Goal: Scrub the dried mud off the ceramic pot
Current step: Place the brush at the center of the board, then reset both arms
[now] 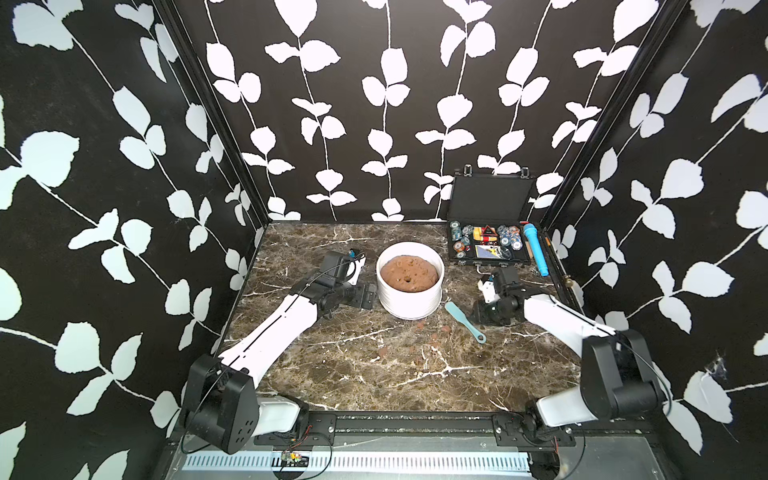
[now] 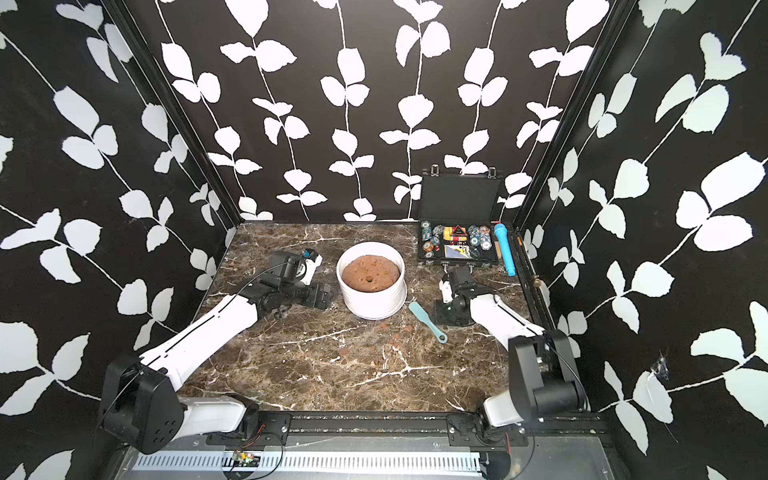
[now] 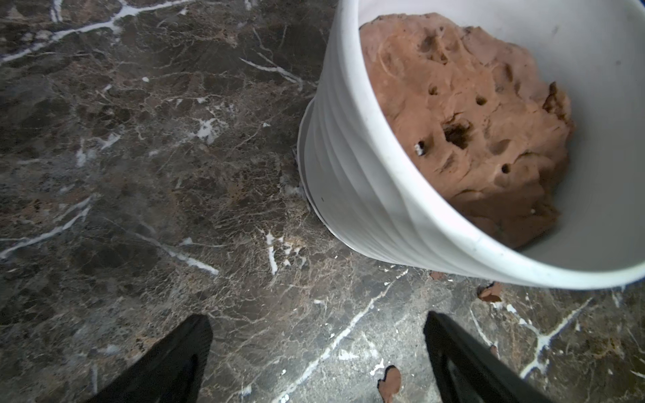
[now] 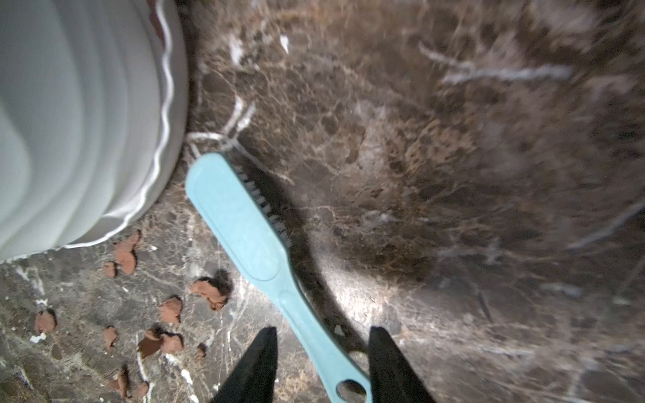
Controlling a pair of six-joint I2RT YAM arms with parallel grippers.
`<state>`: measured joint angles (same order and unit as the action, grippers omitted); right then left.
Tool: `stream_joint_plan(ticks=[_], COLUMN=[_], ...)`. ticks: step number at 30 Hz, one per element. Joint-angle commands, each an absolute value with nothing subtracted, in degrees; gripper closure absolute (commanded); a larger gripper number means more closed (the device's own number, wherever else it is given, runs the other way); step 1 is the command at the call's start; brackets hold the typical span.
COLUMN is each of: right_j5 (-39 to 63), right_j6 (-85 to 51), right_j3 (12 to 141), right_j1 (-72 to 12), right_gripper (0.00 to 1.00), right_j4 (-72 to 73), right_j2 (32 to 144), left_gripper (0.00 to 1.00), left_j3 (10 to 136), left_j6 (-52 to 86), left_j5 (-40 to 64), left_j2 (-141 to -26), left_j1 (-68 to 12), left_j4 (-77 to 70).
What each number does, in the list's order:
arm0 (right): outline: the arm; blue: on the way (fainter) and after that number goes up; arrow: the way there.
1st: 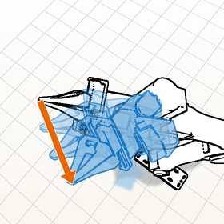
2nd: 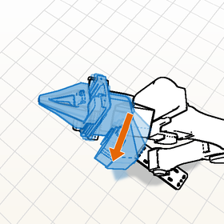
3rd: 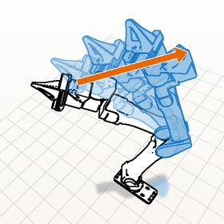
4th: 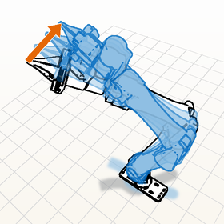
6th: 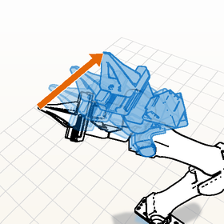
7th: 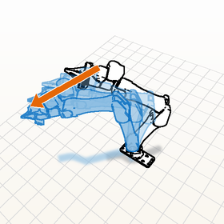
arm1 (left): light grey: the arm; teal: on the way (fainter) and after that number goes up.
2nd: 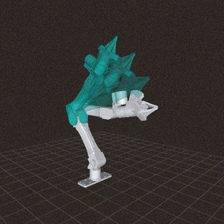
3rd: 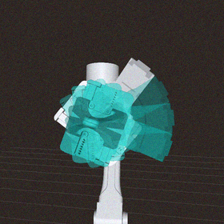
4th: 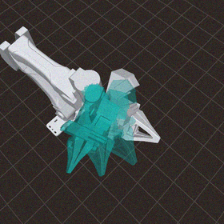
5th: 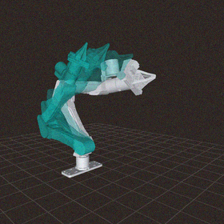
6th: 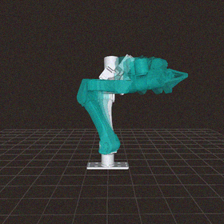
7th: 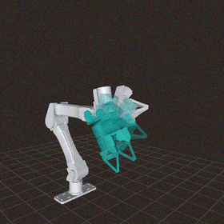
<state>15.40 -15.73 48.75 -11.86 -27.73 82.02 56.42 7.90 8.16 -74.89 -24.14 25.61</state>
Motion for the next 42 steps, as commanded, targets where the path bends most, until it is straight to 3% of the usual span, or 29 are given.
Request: stream_joint_plan(ticks=[1,3,6,7,11,17,21,34,42], right_j5=[13.44,10.8,3.5,0.32,-10.78,-15.51,-13.22,-9.35,-8.35], right_j6=[-12.92,-11.49,-9.8,-9.24,-7.09,-4.64,-4.67,-2.97,-3.34], right_j3=[50.95,50.93,49.2,47.99,42.12,31.13,24.93,20.93,21.17], right_j1=[-9.85,-8.81,-7.55,-7.25,-5.81,-4.96,-3.57,-0.53,0.0], right_gripper=[0.45,0.33,0.04,0.01,0.01,0.0,0.01,0.01,0.01], right_j4=[-27.11,-25.66,-20.48,-17.52,-7.65,13.75,26.03,46.57,47.29], right_j2=[77.48,75.44,71.85,70.73,68.15,67.38,69.36,80.96,82.15], left_gripper=[0.01,0.01,0.01,0.01,0.01,0.01,0.01,0.01,0.01], left_j3=[56.3,55.44,53.73,52.64,45.92,34.58,29.0,31.77,31.5], left_j6=[7.0,6.0,5.16,5.21,2.81,-3.76,-5.36,-7.53,-7.23], left_j5=[4.08,-2.54,-8.31,-9.38,-16.17,-22.72,-18.65,-21.56,-17.73], left_j2=[-71.99,-71.82,-71.99,-71.64,-70.64,-71.07,-72.09,-85.29,-86.41], left_j1=[-22.85,-22.51,-20.26,-19.28,-16.21,-14.59,-10.63,-9.49,-7.58], left_j4=[25.68,24.83,22.96,21.52,11.61,-8.69,-22.16,-32.25,-34.02])
